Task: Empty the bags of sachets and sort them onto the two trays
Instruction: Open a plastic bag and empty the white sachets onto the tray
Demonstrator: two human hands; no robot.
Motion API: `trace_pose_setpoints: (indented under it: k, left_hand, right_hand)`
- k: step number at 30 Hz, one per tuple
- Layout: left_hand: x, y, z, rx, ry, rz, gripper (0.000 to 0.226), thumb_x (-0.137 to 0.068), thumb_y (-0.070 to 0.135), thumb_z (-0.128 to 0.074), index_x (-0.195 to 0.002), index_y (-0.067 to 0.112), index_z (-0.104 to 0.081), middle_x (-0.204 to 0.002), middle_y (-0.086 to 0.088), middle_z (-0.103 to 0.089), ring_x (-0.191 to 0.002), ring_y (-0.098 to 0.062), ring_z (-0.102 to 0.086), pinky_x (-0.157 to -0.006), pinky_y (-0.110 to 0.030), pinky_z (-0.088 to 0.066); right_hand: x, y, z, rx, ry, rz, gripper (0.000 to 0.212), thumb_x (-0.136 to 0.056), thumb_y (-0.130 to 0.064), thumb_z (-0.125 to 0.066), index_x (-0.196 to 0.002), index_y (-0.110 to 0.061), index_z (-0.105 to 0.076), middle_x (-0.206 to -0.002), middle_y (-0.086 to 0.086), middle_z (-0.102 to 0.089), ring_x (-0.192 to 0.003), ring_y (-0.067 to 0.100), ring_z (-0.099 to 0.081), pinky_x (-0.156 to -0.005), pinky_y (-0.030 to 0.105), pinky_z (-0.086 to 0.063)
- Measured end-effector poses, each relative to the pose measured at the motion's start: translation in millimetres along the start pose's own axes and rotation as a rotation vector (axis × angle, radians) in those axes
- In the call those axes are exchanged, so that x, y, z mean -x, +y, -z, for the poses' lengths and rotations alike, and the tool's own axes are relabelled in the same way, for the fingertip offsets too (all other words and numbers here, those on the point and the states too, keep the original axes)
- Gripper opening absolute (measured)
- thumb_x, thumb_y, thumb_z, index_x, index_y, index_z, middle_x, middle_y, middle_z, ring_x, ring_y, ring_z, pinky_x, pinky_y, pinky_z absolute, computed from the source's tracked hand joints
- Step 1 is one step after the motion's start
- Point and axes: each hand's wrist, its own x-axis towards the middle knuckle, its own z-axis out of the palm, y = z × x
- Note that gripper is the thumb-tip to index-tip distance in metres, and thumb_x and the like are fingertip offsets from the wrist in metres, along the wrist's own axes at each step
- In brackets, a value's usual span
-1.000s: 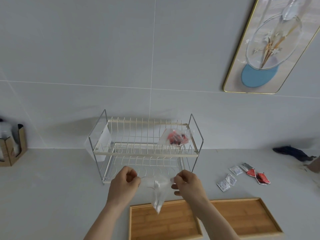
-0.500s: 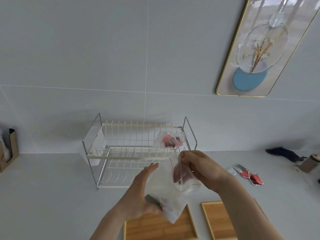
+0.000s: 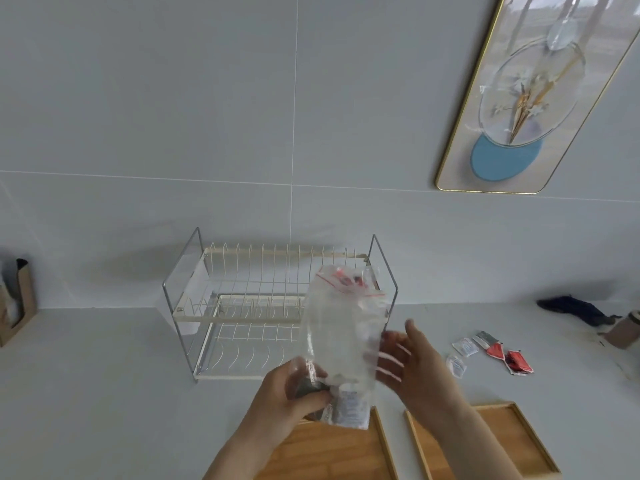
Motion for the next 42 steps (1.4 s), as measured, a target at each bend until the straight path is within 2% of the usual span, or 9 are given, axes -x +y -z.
trace_pose_setpoints:
  k: [3, 7, 13, 16, 23, 26, 31, 37, 42]
  left_hand:
    - [1, -14, -3, 0.084, 0.136, 0.050, 0.040, -0.063, 0.020, -0.087, -0.094, 0.007, -0.067, -0.094, -0.015, -0.076, -0.090, -0.031, -0.074, -0.075, -0.040, -0.060]
    - [0, -34, -14, 0.118, 0.291, 0.110, 0.053, -0.046, 0.042, -0.090, -0.088, 0.016, -0.070, -0.088, -0.009, -0.078, -0.086, -0.028, -0.075, -0.082, -0.048, -0.059]
    - [2, -58, -31, 0.111, 0.320, 0.168, 0.041, -0.055, 0.032, -0.087, -0.090, 0.016, -0.072, -0.092, -0.011, -0.076, -0.090, -0.027, -0.074, -0.082, -0.048, -0.062]
    - [1, -68, -29, 0.087, 0.345, 0.191, 0.030, -0.074, 0.011, -0.083, -0.098, 0.015, -0.068, -0.097, -0.010, -0.076, -0.089, -0.021, -0.074, -0.082, -0.040, -0.062]
    - [1, -69, 3, 0.053, 0.505, 0.147, 0.054, -0.087, 0.037, -0.072, -0.132, 0.033, -0.041, -0.123, 0.005, -0.059, -0.107, -0.004, -0.059, -0.075, -0.025, -0.045]
    - [-11, -72, 22, -0.135, 0.533, 0.060, 0.062, -0.082, 0.050, -0.070, -0.134, 0.033, -0.040, -0.132, 0.002, -0.054, -0.118, -0.014, -0.057, -0.091, -0.029, -0.044]
    - [-32, -63, 30, -0.595, 0.417, -0.125, 0.056, -0.086, 0.043, -0.069, -0.136, 0.033, -0.045, -0.133, 0.018, -0.051, -0.122, -0.001, -0.049, -0.098, -0.027, -0.039]
    - [-49, -69, -1, -0.792, 0.055, -0.069, 0.063, -0.085, 0.056, -0.060, -0.141, 0.039, -0.041, -0.140, 0.022, -0.046, -0.132, -0.003, -0.042, -0.109, -0.031, -0.038]
    - [-52, -84, -17, -0.692, -0.004, 0.001, 0.029, -0.086, 0.058, -0.055, -0.113, 0.046, -0.055, -0.109, 0.027, -0.069, -0.098, 0.004, -0.064, -0.076, -0.023, -0.053]
  right_hand:
    - [11, 51, 11, -0.041, 0.049, -0.135, 0.077, -0.082, -0.065, -0.055, -0.124, -0.001, -0.060, -0.107, 0.016, -0.076, -0.098, 0.035, -0.070, -0.087, 0.048, -0.053]
    - [35, 98, 3, 0.075, -0.030, -0.235, 0.095, -0.047, -0.067, -0.089, -0.125, -0.017, -0.067, -0.122, 0.016, -0.074, -0.114, 0.039, -0.069, -0.094, 0.054, -0.054]
    - [27, 114, -11, 0.028, 0.017, -0.147, 0.027, -0.098, -0.008, -0.060, -0.123, -0.015, -0.068, -0.114, 0.021, -0.076, -0.104, 0.040, -0.073, -0.088, 0.047, -0.058]
    - [20, 111, -4, 0.015, 0.060, -0.133, 0.028, -0.101, -0.007, -0.054, -0.127, -0.010, -0.064, -0.119, 0.025, -0.072, -0.109, 0.045, -0.069, -0.092, 0.051, -0.053]
    - [8, 106, 29, 0.165, 0.185, -0.112, 0.020, -0.102, -0.009, -0.055, -0.118, -0.004, -0.064, -0.106, 0.019, -0.077, -0.091, 0.034, -0.075, -0.081, 0.049, -0.060]
    - [4, 103, 34, 0.296, 0.211, -0.090, 0.016, -0.100, -0.012, -0.059, -0.113, -0.006, -0.067, -0.099, 0.014, -0.079, -0.095, 0.040, -0.074, -0.083, 0.054, -0.062]
    - [-6, 100, 37, 0.587, 0.182, -0.049, 0.009, -0.098, -0.026, -0.063, -0.099, -0.028, -0.071, -0.088, 0.004, -0.080, -0.087, 0.030, -0.076, -0.085, 0.062, -0.058]
    - [-18, 97, 31, 0.790, 0.049, -0.032, 0.013, -0.099, -0.022, -0.062, -0.110, -0.020, -0.070, -0.092, 0.000, -0.079, -0.081, 0.015, -0.076, -0.076, 0.043, -0.065]
    - [-24, 99, 31, 1.004, 0.036, 0.077, 0.012, -0.096, -0.022, -0.066, -0.102, -0.026, -0.075, -0.086, -0.006, -0.077, -0.077, 0.004, -0.071, -0.060, 0.018, -0.057]
